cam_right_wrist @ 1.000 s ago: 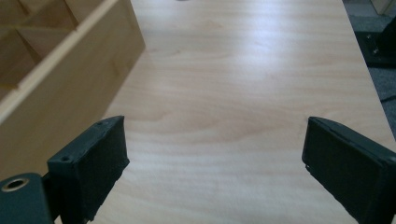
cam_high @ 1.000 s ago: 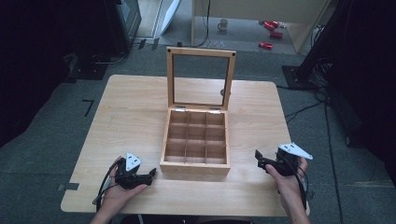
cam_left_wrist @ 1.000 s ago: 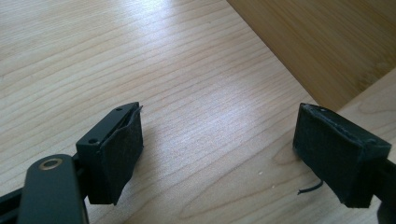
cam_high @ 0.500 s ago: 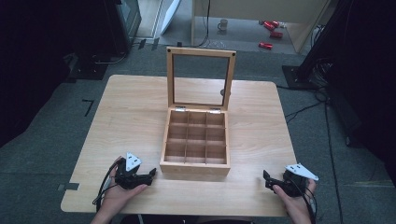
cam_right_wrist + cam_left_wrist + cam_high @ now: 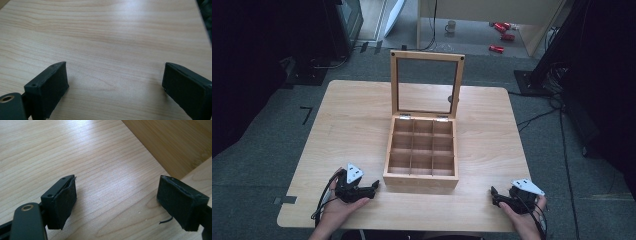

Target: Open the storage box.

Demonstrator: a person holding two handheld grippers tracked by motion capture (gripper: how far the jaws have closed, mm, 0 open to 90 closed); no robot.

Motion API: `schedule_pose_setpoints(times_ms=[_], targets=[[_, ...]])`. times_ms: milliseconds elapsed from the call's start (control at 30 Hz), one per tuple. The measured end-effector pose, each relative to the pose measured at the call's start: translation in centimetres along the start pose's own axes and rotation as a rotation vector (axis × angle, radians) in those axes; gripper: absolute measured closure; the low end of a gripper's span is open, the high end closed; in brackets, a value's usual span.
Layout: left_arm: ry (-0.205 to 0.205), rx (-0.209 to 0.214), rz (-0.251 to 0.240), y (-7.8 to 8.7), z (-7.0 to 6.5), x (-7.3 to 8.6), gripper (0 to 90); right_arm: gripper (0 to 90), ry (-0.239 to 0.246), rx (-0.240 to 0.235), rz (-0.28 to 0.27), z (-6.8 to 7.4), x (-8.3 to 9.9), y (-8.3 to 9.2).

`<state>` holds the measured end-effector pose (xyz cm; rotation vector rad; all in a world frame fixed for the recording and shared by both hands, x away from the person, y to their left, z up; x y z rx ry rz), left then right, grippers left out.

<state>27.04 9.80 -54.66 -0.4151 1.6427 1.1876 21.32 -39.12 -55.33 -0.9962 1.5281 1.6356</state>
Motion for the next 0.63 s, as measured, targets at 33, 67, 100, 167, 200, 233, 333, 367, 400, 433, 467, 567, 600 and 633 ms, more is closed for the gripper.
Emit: schedule_pose_setpoints(times_ms=[33,67,100,167,200,233,333,367,400,433,467,567,600,633], targets=[[0.000,0.000,0.000,0.00,0.00,0.00,16.5,4.4,-0.005,-0.003,0.006,-0.14,0.00,-0.07],[0.000,0.000,0.000,0.00,0.00,0.00,16.5,4.4,-0.004,-0.003,0.007,-0.13,0.00,-0.08],[0.000,0.000,0.000,0.00,0.00,0.00,16.5,4.4,-0.004,-0.003,0.006,-0.13,0.00,-0.08],[0.000,0.000,0.000,0.00,0.00,0.00,16.5,4.4,-0.004,-0.002,0.006,-0.13,0.00,-0.08],[0.001,0.000,0.000,0.00,0.00,0.00,16.5,4.4,-0.005,-0.002,0.006,-0.12,0.00,-0.07],[0.000,0.000,0.000,0.00,0.00,0.00,16.5,4.5,-0.005,-0.002,0.006,-0.12,0.00,-0.08],[-0.001,0.001,0.000,-0.01,0.01,0.00,16.5,4.4,-0.005,-0.002,0.007,-0.13,0.00,-0.08],[-0.001,0.002,0.000,-0.01,0.01,-0.01,16.5,4.4,-0.005,-0.003,0.007,-0.13,0.00,-0.08],[-0.001,0.002,0.000,-0.01,0.01,-0.01,16.4,4.4,-0.005,-0.003,0.007,-0.13,0.00,-0.08],[-0.001,0.003,0.000,-0.01,0.01,-0.01,16.5,4.2,-0.005,-0.004,0.008,-0.11,-0.01,-0.10],[-0.001,0.003,0.000,-0.01,0.01,-0.01,16.4,4.2,-0.005,-0.004,0.008,-0.11,-0.01,-0.10],[-0.001,0.003,0.000,-0.02,0.02,-0.02,16.4,3.8,-0.002,-0.009,0.009,-0.13,-0.06,-0.20],[-0.001,0.004,-0.001,-0.02,0.02,-0.02,16.5,3.8,0.003,-0.015,0.010,-0.15,-0.09,-0.24],[0.001,0.004,-0.001,-0.02,0.03,-0.02,16.5,3.8,0.003,-0.018,0.016,-0.16,-0.13,-0.25]])
Point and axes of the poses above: each handheld gripper's, and its own axes: y roughly backward along the jaws, x roughly out of its underside, z roughly to its left, the point moved 4 cm from there along -y, roughly forward along the jaws, and after that the axes turned 15 degrees about -z, right-handed, at the moved point
